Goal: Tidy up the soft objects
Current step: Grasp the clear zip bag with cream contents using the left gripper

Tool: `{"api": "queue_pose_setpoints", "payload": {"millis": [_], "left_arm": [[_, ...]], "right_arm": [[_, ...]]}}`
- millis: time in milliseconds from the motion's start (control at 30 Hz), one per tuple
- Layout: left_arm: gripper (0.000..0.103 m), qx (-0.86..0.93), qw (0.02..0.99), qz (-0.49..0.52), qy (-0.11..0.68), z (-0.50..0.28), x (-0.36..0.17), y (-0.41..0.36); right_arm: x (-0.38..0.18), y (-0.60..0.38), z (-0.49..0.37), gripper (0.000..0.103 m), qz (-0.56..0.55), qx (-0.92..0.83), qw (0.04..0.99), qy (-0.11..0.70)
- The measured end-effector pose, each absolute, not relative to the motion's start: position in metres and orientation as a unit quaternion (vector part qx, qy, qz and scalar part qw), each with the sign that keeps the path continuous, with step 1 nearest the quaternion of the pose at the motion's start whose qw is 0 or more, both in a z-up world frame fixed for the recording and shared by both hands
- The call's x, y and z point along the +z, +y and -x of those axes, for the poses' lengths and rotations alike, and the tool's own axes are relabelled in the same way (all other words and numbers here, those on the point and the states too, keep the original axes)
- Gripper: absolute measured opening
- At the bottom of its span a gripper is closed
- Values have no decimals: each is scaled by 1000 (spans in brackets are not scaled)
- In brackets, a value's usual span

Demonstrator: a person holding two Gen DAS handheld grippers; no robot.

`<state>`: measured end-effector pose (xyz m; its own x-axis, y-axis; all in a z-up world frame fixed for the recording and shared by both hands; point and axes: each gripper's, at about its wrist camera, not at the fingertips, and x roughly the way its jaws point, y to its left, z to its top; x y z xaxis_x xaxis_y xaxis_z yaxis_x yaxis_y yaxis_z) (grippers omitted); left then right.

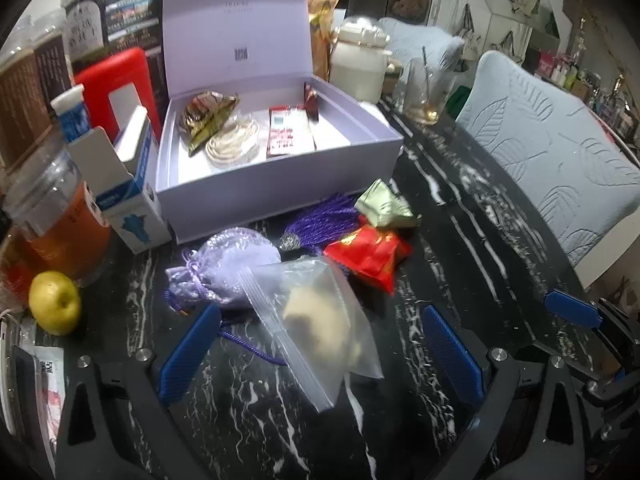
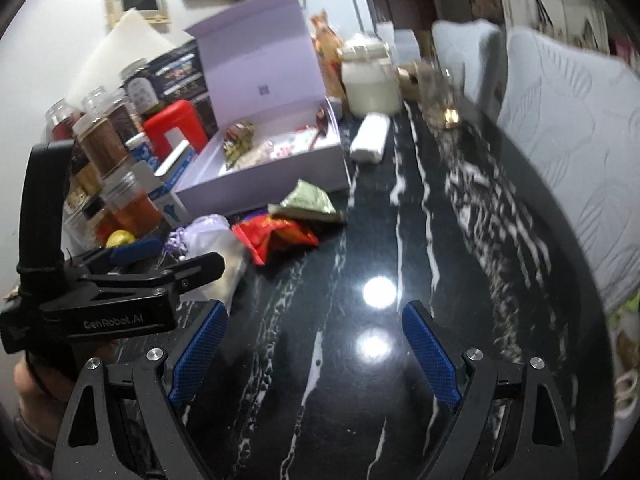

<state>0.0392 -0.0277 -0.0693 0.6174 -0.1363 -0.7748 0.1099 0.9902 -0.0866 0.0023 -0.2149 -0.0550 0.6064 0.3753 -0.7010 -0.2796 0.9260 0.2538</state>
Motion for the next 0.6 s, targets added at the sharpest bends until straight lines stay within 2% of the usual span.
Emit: {"api": "queue_pose_setpoints", "payload": {"millis": [100,267,333,367,467,600], "left_arm": [[100,-73,894,15,443,-46,-78,-29],[85,-81,881,10,465,-57,-93,-33],[69,-87,876,14,475,-60,-99,-33],[67,-80,879,8,470,-60,-100,-33],[46,-75,883,4,463,-60,-99,-30],[44,-86,879,33,468,-60,-94,-18]], "right_arm": [[-63,-219,-10,90,-72,180,889,416],[-71,-222,-21,90,-75,185,882,427],[-74,-222,-26,90,-75,184,879,433],[-74,-222,-29,90,-76,184,879,434],[-75,-223,-34,90,-79,188,877,436],[-76,-223,-42,90,-89,187,875,437]]}}
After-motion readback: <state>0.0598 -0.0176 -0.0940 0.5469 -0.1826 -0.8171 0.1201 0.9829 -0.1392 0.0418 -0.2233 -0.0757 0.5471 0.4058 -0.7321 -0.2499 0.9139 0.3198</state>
